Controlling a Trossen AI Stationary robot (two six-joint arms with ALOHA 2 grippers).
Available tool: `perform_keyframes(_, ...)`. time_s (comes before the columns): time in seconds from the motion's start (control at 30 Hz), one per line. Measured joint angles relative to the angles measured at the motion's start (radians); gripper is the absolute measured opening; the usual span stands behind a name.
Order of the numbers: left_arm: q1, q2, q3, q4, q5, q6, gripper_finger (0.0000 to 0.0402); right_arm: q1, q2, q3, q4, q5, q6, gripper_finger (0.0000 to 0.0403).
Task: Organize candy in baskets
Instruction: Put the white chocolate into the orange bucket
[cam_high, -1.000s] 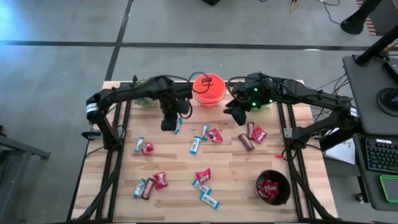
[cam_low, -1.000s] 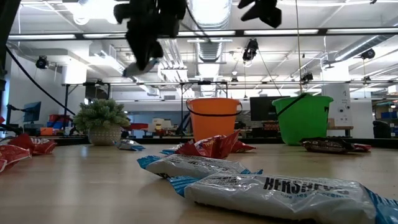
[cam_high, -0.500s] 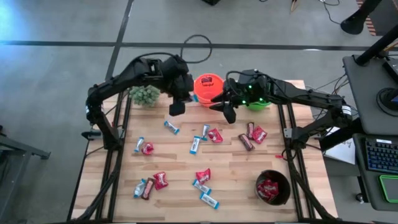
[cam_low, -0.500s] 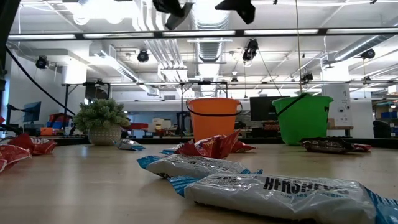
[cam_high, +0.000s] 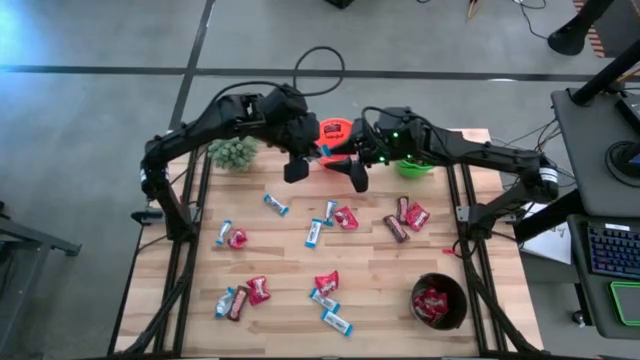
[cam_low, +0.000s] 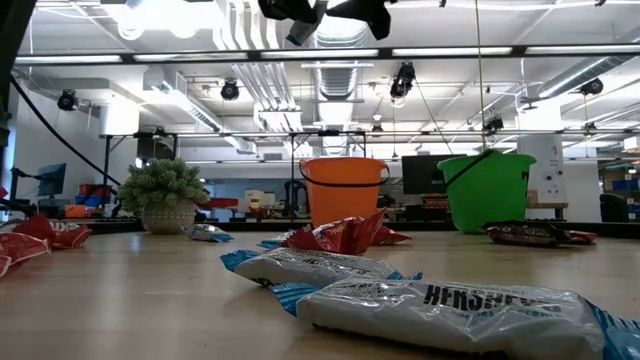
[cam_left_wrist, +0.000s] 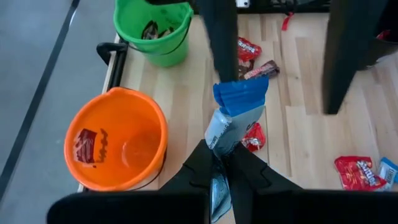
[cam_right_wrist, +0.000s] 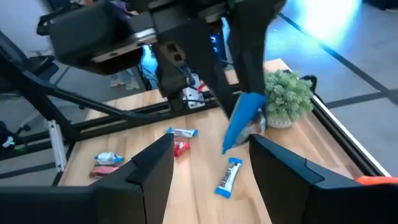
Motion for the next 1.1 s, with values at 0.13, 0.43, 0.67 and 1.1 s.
perform_keyframes(0.13,0.0,0.003,0.0,0.005,0.001,-0.001,0.0001,-0.008,0.022,0.0,0.019,0.01,-0.019,0.0199)
perform_keyframes(0.43,0.0,0.003,0.002,0.023,0.004,-0.001,0.0001,-0.032,0.05,0.0,0.066,0.032,-0.041,0.0197)
perform_keyframes(0.67,0.0,0.003,0.002,0.027,0.003,0.0,0.0001,-0.036,0.051,0.0,0.087,0.031,-0.049,0.0159)
perform_keyframes(1.1,0.001,0.003,0.002,0.019,0.002,0.003,0.0001,-0.036,0.051,0.0,0.08,0.03,-0.04,0.0017)
